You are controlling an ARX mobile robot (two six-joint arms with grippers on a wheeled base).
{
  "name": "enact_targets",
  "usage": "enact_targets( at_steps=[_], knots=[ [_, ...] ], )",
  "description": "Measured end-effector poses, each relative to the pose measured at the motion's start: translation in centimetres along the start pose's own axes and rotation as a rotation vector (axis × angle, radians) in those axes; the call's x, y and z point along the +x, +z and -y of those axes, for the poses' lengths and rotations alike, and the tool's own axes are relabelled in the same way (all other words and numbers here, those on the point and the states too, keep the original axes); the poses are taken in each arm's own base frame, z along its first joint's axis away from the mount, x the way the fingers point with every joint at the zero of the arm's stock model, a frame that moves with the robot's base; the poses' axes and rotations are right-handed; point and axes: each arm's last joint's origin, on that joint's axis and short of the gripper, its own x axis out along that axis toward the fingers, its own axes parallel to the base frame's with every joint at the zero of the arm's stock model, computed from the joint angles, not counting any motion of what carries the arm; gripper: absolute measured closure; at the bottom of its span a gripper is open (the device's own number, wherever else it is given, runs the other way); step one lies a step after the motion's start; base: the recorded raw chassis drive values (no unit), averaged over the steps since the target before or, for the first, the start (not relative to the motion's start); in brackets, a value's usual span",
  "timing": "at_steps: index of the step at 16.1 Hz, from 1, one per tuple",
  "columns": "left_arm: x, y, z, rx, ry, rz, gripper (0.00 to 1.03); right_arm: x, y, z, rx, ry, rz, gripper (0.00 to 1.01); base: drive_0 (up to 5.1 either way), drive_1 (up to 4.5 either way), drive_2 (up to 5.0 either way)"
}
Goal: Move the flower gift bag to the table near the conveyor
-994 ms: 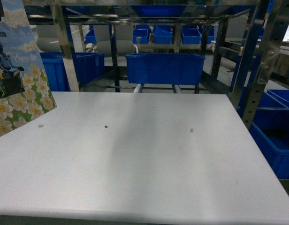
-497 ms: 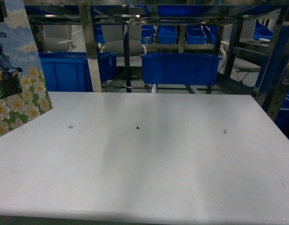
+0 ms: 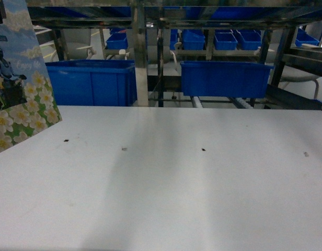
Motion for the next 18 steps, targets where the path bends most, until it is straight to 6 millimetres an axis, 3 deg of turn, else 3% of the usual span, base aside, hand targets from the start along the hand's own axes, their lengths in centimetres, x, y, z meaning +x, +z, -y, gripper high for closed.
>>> enact_targets(
  at_steps=[8, 13, 14, 15, 18],
  knots=[
    [0.0, 0.0, 0.0, 0.000, -0.004, 0.001, 1.01, 0.0, 0.0, -0.1, 0.001, 0.006, -0.005, 0.99, -3.3, 4.40, -1.2],
    [0.0, 0.0, -0.1, 0.000, 0.007, -0.001, 1.01, 0.1, -0.1, -0.1, 0.000, 0.014, -0.001, 0.99, -0.2, -0.16, -0.2],
    [0.0, 0.0, 0.0, 0.002, 0.006, -0.004, 1.01, 1.2, 0.1, -0.1, -0.016, 0.007, 0.037, 0.99, 0.0, 0.00, 0.0],
    [0.0, 0.0, 0.0, 0.000, 0.003, 0.000, 1.01, 3.6, 0.2, 0.4, -0.018, -0.009, 0.044, 0.99, 0.0, 0.00, 0.0],
    [0.0, 0.0, 0.1, 0.001, -0.006, -0.001, 1.01, 8.5, -2.6, 1.3, 0.002, -0.005, -0.052, 0.99, 0.0, 0.00, 0.0]
  ],
)
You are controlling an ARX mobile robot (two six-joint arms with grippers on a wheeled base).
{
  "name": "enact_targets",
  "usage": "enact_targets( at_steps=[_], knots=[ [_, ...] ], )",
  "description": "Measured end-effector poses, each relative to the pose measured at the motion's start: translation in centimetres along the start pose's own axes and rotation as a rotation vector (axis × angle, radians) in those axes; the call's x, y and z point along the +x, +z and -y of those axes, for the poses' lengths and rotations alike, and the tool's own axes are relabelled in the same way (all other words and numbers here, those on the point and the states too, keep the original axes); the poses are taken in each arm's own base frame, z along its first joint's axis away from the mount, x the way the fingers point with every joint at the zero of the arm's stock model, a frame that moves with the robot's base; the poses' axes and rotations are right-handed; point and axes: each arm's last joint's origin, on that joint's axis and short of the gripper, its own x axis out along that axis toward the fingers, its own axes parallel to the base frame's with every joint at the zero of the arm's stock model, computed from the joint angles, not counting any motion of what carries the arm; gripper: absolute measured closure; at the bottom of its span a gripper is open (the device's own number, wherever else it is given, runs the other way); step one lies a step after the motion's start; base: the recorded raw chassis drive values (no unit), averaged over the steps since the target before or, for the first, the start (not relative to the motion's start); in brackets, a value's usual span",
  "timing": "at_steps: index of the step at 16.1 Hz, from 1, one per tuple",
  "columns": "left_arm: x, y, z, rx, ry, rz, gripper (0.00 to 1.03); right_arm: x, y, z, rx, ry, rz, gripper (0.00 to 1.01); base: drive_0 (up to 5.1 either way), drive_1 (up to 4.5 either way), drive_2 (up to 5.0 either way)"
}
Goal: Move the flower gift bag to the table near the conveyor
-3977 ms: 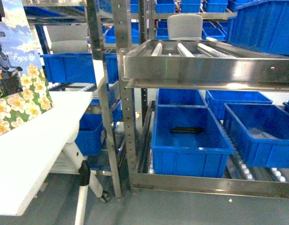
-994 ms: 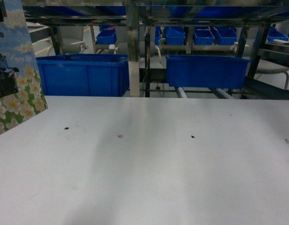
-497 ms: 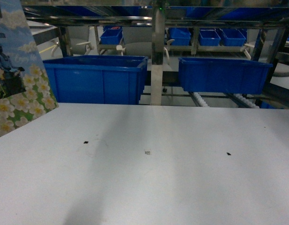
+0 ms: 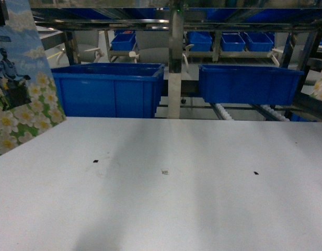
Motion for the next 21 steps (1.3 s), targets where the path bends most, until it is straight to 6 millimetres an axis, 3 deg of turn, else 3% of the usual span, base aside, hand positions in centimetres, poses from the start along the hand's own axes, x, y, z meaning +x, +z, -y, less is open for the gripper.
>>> enact_targets(
  at_steps=[2, 4, 6, 7, 9, 10, 12, 14, 21],
  knots=[
    [0.0, 0.0, 0.0, 0.000, 0.006, -0.001, 1.01, 4.7, -2.3, 1.3, 0.005, 0.014, -0.045, 0.99, 0.0, 0.00, 0.0],
    [0.0, 0.0, 0.0, 0.000, 0.006, 0.000, 1.01, 7.4, -4.8, 2.6, 0.017, 0.009, -0.090, 0.99, 0.0, 0.00, 0.0],
    [0.0, 0.0, 0.0, 0.000, 0.004, 0.000, 1.01, 8.5, -6.8, 3.0, 0.029, 0.029, -0.129, 0.99, 0.0, 0.00, 0.0],
    [0.0, 0.0, -0.1, -0.001, 0.006, 0.000, 1.01, 9.0, -9.8, 2.7, 0.031, 0.075, -0.201, 0.99, 0.0, 0.00, 0.0],
    [0.0, 0.0, 0.0, 0.000, 0.006, 0.000, 1.01, 7.0, -12.9, -0.7, 0.001, 0.179, -0.334, 0.97, 0.0, 0.00, 0.0],
    [0.0, 0.0, 0.0, 0.000, 0.006, 0.000, 1.01, 6.9, -12.9, -0.7, -0.005, 0.182, -0.335, 0.74, 0.0, 0.00, 0.0],
    [0.0, 0.0, 0.0, 0.000, 0.005, 0.000, 1.01, 6.9, -12.9, -0.7, -0.005, 0.182, -0.335, 0.48, 0.0, 0.00, 0.0],
    [0.0, 0.0, 0.0, 0.000, 0.006, 0.000, 1.01, 6.9, -12.8, -0.6, -0.004, 0.181, -0.335, 0.37, 0.0, 0.00, 0.0],
    [0.0, 0.0, 0.0, 0.000, 0.006, -0.001, 1.01, 5.8, -11.9, -0.6, 0.035, 0.175, -0.357, 0.15, 0.0, 0.00, 0.0]
  ],
)
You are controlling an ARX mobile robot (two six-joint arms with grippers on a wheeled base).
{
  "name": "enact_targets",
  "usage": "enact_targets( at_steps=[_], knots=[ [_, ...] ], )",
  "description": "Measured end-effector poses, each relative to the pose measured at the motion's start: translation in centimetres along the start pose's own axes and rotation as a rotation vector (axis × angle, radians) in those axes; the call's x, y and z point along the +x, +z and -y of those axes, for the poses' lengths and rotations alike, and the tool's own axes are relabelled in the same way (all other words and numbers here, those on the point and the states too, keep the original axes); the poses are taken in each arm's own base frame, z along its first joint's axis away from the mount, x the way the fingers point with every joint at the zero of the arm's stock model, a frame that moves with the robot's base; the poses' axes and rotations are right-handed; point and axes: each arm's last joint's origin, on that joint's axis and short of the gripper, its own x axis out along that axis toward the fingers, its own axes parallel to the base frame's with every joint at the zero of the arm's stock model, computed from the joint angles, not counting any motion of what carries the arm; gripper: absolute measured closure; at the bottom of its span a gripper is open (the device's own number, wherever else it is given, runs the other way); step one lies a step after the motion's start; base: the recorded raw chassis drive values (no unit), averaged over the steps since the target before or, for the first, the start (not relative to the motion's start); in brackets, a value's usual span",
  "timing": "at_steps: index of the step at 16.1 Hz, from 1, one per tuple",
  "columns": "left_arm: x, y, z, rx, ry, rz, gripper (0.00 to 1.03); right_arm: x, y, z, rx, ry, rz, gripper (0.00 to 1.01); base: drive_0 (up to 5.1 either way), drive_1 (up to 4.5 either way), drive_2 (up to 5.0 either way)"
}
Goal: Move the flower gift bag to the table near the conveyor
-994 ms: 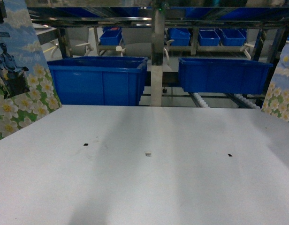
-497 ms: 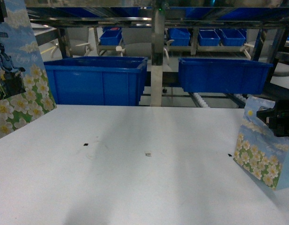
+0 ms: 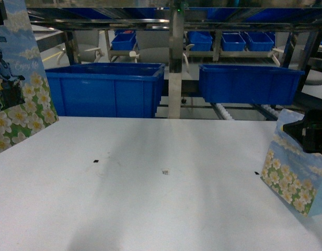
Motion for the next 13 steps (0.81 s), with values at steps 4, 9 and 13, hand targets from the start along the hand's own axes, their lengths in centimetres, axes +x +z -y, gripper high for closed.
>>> enact_targets(
  at_steps=[4, 9, 13],
  knots=[
    [0.0, 0.0, 0.0, 0.000, 0.000, 0.000, 1.01, -5.3, 6.1, -1.8, 0.025, -0.010, 0.107, 0.03, 0.0, 0.00, 0.0],
    [0.0, 0.0, 0.0, 0.000, 0.000, 0.000, 1.01, -9.9, 11.9, -4.2, 0.085, 0.095, 0.274, 0.03, 0.0, 0.00, 0.0],
    [2.1, -1.3, 0.0, -0.001, -0.012, -0.039, 1.01, -10.2, 12.3, -4.3, 0.114, 0.120, 0.282, 0.03, 0.0, 0.00, 0.0]
  ],
)
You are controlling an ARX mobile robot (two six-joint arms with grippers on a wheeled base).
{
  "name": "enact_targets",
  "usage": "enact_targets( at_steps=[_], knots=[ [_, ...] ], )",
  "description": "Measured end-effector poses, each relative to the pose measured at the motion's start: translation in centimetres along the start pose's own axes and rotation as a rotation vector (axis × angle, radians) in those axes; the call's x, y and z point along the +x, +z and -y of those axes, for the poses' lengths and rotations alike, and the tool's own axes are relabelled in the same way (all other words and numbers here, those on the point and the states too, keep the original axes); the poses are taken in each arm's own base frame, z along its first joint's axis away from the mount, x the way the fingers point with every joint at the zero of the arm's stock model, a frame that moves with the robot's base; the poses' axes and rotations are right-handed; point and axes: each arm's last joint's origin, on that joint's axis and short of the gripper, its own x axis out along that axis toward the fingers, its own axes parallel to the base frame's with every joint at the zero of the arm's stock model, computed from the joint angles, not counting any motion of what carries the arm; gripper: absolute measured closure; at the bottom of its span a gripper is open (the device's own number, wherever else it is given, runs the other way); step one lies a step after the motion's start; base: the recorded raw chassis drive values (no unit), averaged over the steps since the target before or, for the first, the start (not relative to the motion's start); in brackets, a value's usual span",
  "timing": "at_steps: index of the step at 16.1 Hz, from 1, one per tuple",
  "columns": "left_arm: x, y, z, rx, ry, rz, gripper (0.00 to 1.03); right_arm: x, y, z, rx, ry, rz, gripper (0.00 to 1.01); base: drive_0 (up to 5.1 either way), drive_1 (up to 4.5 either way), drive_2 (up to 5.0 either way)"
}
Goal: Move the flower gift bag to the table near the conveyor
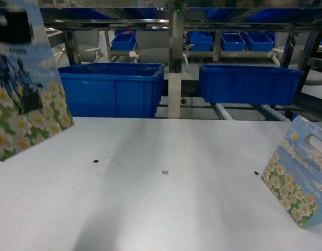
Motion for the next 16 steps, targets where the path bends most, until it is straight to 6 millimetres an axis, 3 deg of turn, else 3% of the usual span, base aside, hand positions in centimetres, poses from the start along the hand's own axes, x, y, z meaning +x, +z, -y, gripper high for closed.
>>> enact_targets(
  at_steps=[2, 5, 8, 10, 14, 16],
  knots=[
    [0.9, -2.1, 0.2, 0.042, 0.051, -0.039, 1.01, 0.0, 0.0, 0.0, 0.001, -0.001, 0.001, 0.03, 0.0, 0.00, 0.0],
    [2.3, -3.9, -1.3, 0.079, 0.112, -0.054, 1.01, 0.0, 0.0, -0.2, 0.004, 0.006, -0.001, 0.03, 0.0, 0.00, 0.0],
    [1.9, -6.0, -2.6, 0.092, 0.170, -0.096, 1.01, 0.1, 0.0, -0.2, 0.005, 0.006, 0.000, 0.03, 0.0, 0.00, 0.0],
    [1.9, -7.1, -2.3, 0.122, 0.158, -0.127, 1.01, 0.0, 0.0, -0.2, 0.006, 0.005, 0.000, 0.03, 0.0, 0.00, 0.0],
    [1.9, -7.5, -0.5, 0.152, 0.105, -0.159, 1.01, 0.0, 0.0, -0.2, 0.006, 0.006, -0.001, 0.03, 0.0, 0.00, 0.0],
    [1.2, -5.9, -0.9, 0.111, 0.131, -0.123, 1.01, 0.0, 0.0, -0.2, 0.006, 0.005, 0.000, 0.03, 0.0, 0.00, 0.0]
  ],
)
